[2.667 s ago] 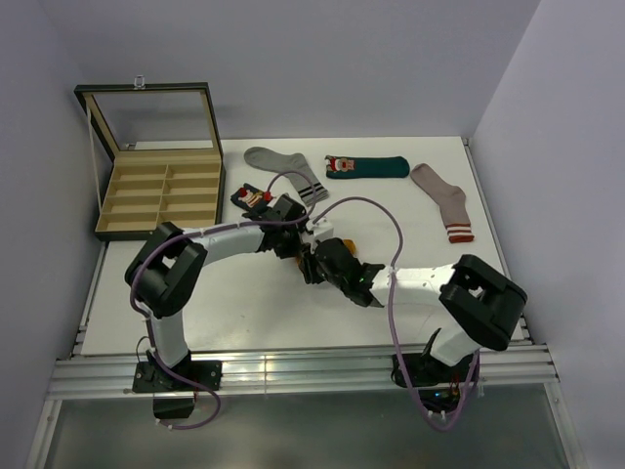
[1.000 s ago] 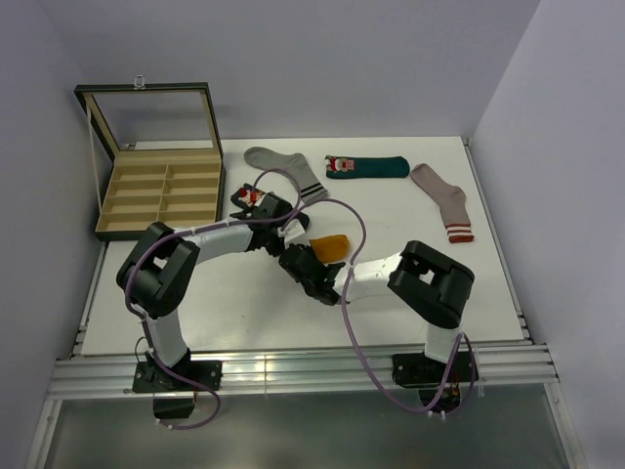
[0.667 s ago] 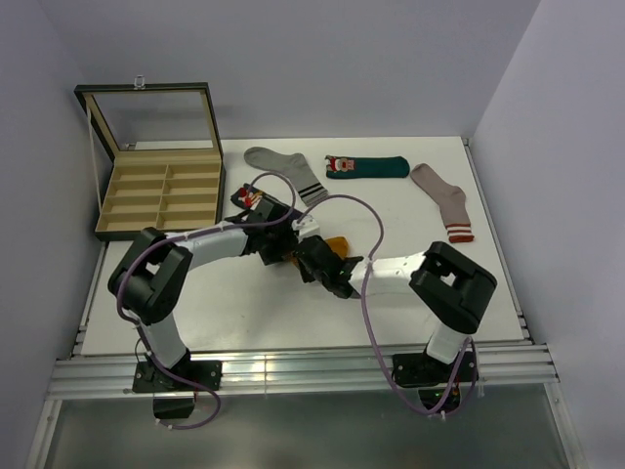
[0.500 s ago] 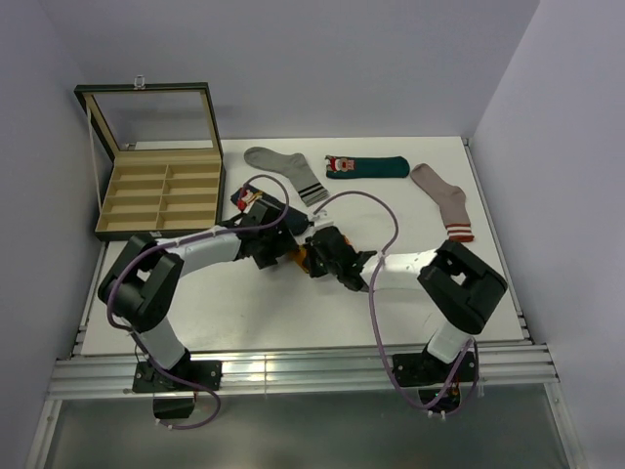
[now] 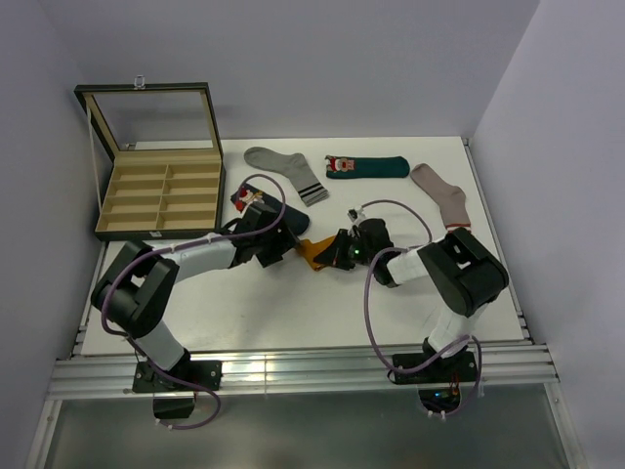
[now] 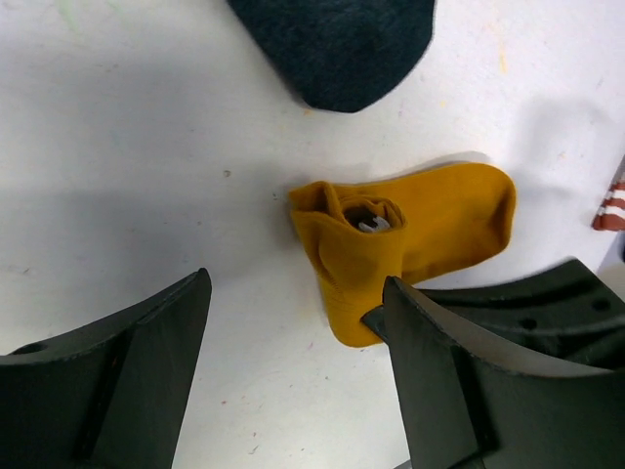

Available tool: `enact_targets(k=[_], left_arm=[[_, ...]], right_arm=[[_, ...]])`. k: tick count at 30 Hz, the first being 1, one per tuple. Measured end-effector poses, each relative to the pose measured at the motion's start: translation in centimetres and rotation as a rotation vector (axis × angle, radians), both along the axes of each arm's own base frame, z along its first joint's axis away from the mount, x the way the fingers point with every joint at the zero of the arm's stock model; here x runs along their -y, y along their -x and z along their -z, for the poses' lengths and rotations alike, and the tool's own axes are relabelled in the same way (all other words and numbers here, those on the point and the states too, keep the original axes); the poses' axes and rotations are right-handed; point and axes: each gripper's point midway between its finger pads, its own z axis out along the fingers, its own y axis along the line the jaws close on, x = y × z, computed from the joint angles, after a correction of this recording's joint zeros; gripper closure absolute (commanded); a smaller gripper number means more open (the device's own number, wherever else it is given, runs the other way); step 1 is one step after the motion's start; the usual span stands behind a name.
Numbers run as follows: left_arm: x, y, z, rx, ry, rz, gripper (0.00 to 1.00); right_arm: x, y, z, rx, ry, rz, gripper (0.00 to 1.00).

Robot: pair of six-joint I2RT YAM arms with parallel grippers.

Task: Roll the socks
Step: Roll the sock at the center of the board.

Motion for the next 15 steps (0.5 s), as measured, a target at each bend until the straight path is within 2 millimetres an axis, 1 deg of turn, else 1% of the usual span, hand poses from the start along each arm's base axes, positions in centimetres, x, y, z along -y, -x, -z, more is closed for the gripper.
enact_targets(k=[4, 9, 11, 15], left_arm=[[0.6, -0.1, -0.3, 0.018, 0.027, 0.018, 0.24], [1.4, -0.1, -0.8, 0.039, 0.052, 0.052, 0.25], [1.8, 0.0, -0.7, 0.04, 0.055, 0.065, 0.26], [2.2, 0.3, 0.3, 0.022, 0.044, 0.087, 0.28]], right_arm=[[0.4, -0.2, 0.1, -0.071, -0.118, 0.012, 1.0], [0.9, -0.2, 0.3, -0.128, -0.189, 0.028, 1.0], [1.0, -0.2, 0.4, -0.144, -0.201, 0.036, 1.0], [1.2, -0.3, 0.4, -0.168, -0.211, 0.055, 0.98]])
